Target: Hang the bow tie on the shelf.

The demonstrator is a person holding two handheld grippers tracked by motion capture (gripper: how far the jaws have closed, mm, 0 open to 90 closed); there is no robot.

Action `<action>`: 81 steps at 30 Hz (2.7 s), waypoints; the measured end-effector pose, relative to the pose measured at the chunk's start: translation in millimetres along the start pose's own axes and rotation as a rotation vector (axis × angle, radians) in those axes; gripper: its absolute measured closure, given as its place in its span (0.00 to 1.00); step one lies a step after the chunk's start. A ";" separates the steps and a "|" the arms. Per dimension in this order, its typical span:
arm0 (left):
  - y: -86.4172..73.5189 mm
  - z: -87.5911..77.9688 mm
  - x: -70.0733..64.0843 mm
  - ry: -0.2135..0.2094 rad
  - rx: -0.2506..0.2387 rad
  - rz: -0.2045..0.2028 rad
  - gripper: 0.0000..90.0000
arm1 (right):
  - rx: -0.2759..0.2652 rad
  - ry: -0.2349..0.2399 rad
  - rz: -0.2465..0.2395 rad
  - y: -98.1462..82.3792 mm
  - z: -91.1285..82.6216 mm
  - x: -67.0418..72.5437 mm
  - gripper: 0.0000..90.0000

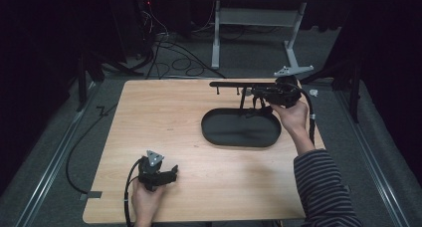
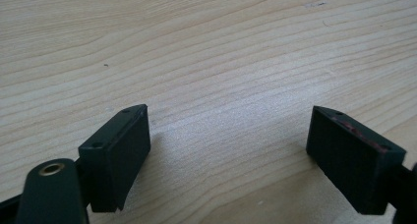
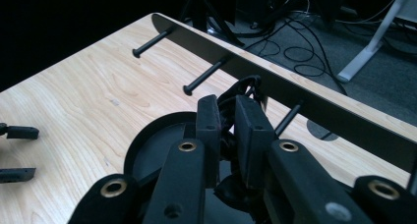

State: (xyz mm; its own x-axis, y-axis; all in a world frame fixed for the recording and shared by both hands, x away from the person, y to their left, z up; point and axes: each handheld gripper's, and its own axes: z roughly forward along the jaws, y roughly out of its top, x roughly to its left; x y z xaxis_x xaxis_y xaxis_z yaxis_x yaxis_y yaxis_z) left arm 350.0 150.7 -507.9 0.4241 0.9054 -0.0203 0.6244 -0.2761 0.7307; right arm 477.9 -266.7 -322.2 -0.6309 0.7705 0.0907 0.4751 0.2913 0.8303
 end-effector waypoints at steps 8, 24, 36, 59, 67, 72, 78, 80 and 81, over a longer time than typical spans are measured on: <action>0.0 0.0 0.0 0.001 0.000 0.000 0.19 | 0.003 -0.009 0.008 2.0 5.8 -4.4 0.92; 0.0 0.0 -0.1 0.001 0.000 0.000 0.19 | 0.017 -0.070 0.048 4.2 11.6 -17.4 0.91; 0.0 -0.1 0.0 0.001 0.002 0.001 0.19 | 0.023 -0.109 0.073 1.2 9.6 -21.9 0.88; 0.0 0.0 0.0 0.001 0.000 0.000 0.19 | -0.012 -0.139 0.104 -22.8 2.9 -23.5 0.78; 0.0 0.0 0.0 0.000 0.000 0.001 0.19 | -0.061 -0.160 0.085 -28.9 -9.9 -16.6 0.71; 0.0 -0.1 0.0 0.001 0.000 0.000 0.19 | -0.067 -0.164 0.077 -33.1 -13.0 -13.1 0.67; 0.0 -0.1 0.2 0.000 -0.001 -0.001 0.19 | -0.084 -0.170 0.063 -36.0 -19.2 -7.1 0.64; 0.0 -0.1 0.2 0.000 -0.001 -0.001 0.19 | -0.089 -0.169 0.065 -36.7 -20.1 -6.5 0.63; 0.0 -0.1 0.2 -0.001 -0.001 -0.001 0.19 | -0.091 -0.169 0.069 -37.4 -21.1 -5.9 0.63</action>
State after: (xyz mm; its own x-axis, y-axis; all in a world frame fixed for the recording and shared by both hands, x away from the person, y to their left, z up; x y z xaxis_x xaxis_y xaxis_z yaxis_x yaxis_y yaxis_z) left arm 350.0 150.9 -507.9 0.4239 0.9055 -0.0213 0.6243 -0.2751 0.7311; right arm 450.9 -294.1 -342.1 -0.4831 0.8734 0.0617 0.4512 0.1880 0.8724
